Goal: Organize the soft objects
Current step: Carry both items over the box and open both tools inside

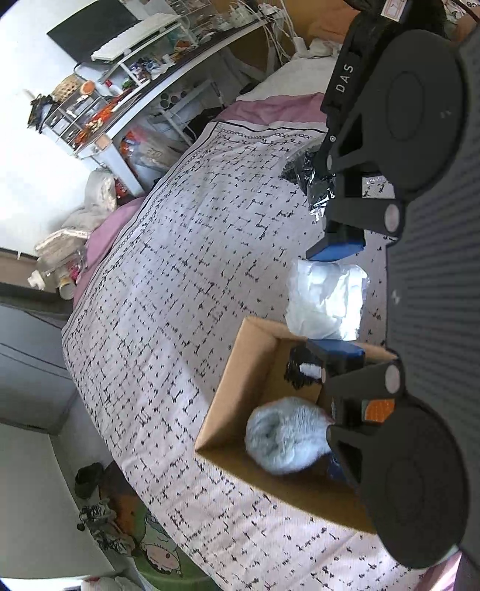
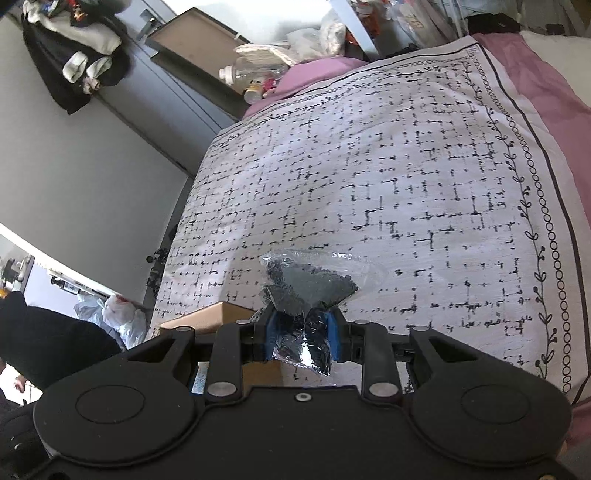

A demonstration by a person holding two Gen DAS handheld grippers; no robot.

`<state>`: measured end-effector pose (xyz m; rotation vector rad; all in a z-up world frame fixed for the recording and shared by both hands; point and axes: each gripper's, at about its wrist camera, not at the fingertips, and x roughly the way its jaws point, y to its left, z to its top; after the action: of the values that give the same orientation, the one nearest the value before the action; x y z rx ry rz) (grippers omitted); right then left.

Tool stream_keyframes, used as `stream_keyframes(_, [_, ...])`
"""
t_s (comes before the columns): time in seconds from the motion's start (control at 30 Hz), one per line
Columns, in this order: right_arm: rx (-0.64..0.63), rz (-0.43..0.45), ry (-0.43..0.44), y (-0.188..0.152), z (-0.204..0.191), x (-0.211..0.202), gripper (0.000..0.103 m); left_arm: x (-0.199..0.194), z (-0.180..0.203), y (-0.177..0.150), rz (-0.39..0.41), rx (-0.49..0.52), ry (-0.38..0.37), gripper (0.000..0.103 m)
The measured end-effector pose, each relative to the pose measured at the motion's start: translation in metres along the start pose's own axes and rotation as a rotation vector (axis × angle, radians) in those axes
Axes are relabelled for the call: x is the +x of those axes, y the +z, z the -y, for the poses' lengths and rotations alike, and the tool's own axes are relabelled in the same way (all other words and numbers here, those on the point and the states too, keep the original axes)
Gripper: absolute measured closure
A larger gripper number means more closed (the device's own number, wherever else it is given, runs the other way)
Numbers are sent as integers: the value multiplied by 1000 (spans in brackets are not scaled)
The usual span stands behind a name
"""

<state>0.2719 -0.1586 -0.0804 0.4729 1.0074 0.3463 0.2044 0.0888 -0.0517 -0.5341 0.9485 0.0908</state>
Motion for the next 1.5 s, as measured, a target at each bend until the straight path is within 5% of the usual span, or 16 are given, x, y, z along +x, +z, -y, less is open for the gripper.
stream_keyframes(1.07, [-147, -43, 0, -12, -94, 28, 76, 33, -70, 12, -65, -155, -56, 56])
stream_keyframes(1.5, [-170, -92, 7, -22, -124, 57, 75, 17, -101, 28, -38, -157, -2, 55])
